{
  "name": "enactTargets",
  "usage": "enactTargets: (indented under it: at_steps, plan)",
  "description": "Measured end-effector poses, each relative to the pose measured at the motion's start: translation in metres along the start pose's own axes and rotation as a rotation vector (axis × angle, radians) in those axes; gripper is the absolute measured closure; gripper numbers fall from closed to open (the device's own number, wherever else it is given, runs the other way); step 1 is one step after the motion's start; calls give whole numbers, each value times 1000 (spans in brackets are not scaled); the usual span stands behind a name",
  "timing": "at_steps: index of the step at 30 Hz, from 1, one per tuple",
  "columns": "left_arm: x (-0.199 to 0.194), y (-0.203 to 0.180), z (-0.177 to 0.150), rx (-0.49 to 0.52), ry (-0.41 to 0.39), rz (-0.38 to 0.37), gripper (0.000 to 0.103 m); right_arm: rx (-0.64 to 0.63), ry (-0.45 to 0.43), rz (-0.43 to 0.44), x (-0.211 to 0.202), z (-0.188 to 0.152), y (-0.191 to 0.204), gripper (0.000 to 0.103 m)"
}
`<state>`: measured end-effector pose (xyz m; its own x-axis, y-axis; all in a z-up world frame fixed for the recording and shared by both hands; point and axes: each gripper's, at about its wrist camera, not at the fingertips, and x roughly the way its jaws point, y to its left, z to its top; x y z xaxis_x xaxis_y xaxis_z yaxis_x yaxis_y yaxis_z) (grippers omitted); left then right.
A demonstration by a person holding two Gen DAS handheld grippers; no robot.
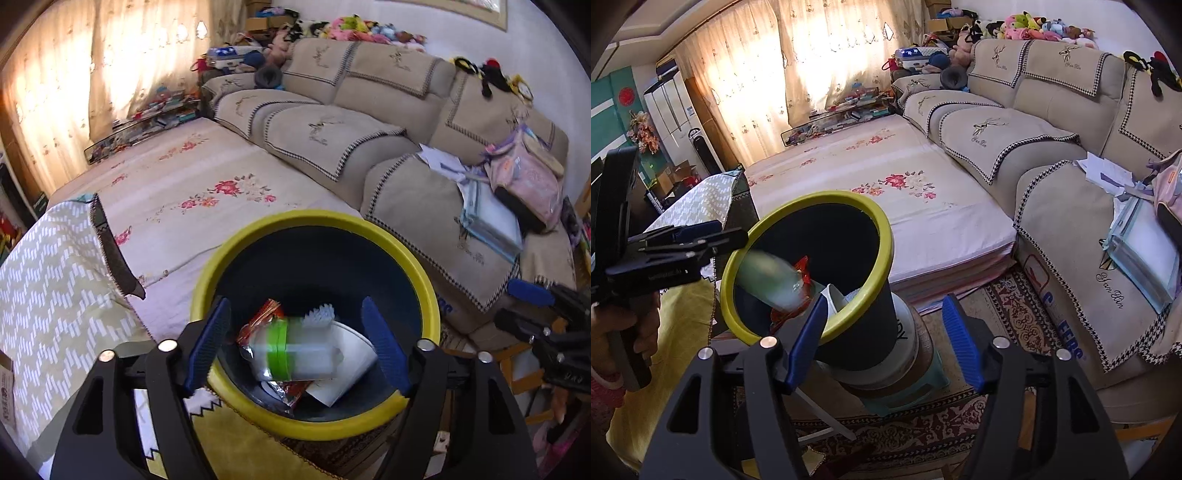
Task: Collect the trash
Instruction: 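Carry the clear cup to the bin and open the left tool, then move the right tool to the white-green box and grasp it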
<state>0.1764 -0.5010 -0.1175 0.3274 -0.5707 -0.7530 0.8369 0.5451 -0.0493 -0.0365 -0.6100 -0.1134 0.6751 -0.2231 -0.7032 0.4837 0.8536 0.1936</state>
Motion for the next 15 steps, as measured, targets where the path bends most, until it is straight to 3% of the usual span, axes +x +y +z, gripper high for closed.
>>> enactTargets:
  at_steps: [4, 9, 15]
  plan:
    - [-34, 19, -9, -50, -71, -2, 21, -12, 8, 11, 3, 0, 6, 41]
    - [-105, 52, -46, -116, -166, 38, 16, -58, 31, 41, 14, 0, 26, 41]
    - [-191, 114, -116, -216, -251, 216, 12, -184, 51, 125, 23, 7, 83, 40]
